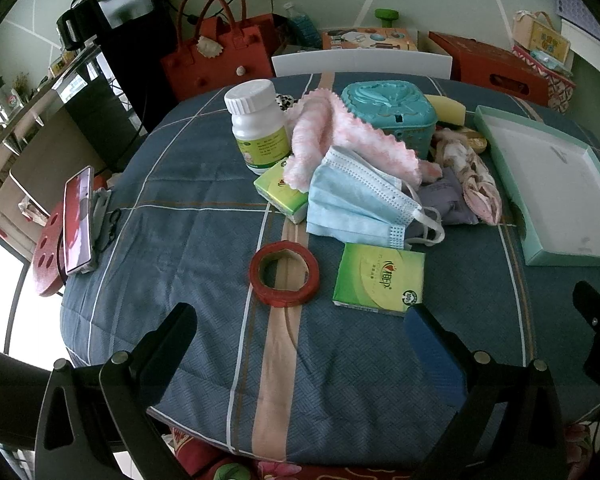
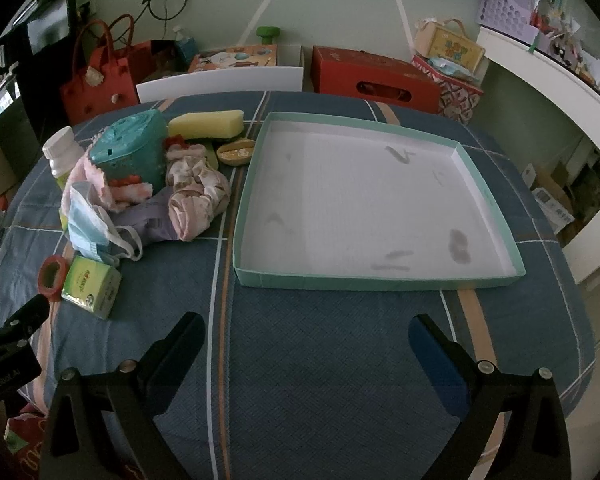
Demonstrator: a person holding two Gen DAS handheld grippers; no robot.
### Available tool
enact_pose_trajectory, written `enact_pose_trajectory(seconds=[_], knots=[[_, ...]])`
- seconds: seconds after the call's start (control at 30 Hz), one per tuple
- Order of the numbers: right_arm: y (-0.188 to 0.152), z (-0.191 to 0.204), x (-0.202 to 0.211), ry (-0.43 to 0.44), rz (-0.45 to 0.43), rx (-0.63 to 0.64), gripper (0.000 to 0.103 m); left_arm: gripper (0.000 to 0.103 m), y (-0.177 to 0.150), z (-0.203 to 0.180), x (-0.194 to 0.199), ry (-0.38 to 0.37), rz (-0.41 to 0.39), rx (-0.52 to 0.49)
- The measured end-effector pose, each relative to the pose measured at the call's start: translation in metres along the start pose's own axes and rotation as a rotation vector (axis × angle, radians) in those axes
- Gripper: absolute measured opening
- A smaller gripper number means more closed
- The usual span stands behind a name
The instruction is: Organize soft objects
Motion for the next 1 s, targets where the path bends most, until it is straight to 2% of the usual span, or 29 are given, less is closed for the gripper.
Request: enact_pose_trajectory(seconds=[0.43, 0.57, 0.7, 0.87, 1.0], knots=[[0.0, 0.003, 0.0, -0.01, 0.01, 0.023, 0.103, 0.103, -0.001, 0.001, -0.003, -0.006, 0.014, 0.004], [0.0, 0.006, 0.0, -0.009, 0.012, 0.035, 0.103, 0.103, 0.0, 0.004, 0.0, -0.03, 0.01, 0.024], [0.001, 0.007, 0.003, 0.024, -0.006, 0.044, 0.103, 0.103, 0.006, 0.016, 0.002, -0.093, 0.021, 0.076], [0.016, 0.019, 0.013, 0.099, -0.056, 0.061, 0.103, 0.103, 0.026, 0.047, -0.004, -0.073, 0.002, 0.111], [0.04, 0.044, 0.022, 0.16, -0.115, 0.108, 0.103, 0.103, 0.038, 0.067, -0.013, -0.075, 0.001, 0.148]])
Point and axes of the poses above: each gripper's, at about its wrist camera, not at the fingertips, and x roughly against the way its jaws point, z to its left, y to its top, the point moved 4 cm from there along -x, roughly the way its jaws point, and after that the axes turned 10 degrees about x, right-handed, at the moved point
